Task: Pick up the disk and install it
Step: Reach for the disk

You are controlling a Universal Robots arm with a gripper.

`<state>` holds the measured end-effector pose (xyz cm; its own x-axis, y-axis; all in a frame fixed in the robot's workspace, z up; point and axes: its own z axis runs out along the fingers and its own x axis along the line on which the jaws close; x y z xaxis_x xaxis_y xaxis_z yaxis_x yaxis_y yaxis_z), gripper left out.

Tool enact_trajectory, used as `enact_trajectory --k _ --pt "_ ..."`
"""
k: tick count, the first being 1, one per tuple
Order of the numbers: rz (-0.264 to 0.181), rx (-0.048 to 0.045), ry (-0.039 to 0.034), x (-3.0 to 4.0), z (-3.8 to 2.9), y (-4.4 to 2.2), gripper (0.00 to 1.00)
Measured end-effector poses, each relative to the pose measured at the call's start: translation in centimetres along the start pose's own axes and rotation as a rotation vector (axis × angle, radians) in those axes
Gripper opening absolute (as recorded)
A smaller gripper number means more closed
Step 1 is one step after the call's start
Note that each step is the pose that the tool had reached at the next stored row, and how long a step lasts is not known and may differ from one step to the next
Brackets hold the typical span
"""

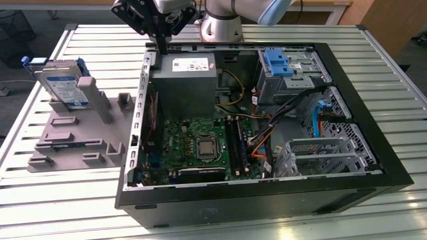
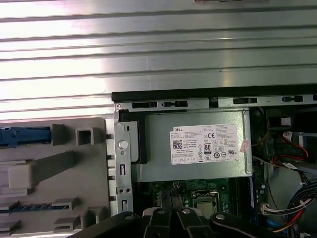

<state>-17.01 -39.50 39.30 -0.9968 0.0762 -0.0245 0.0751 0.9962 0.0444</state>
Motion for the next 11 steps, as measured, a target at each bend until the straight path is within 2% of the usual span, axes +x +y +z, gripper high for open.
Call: enact_trajectory --k 11 --pt "0.0 0.0 0.0 0.39 0.01 -0.03 0.11"
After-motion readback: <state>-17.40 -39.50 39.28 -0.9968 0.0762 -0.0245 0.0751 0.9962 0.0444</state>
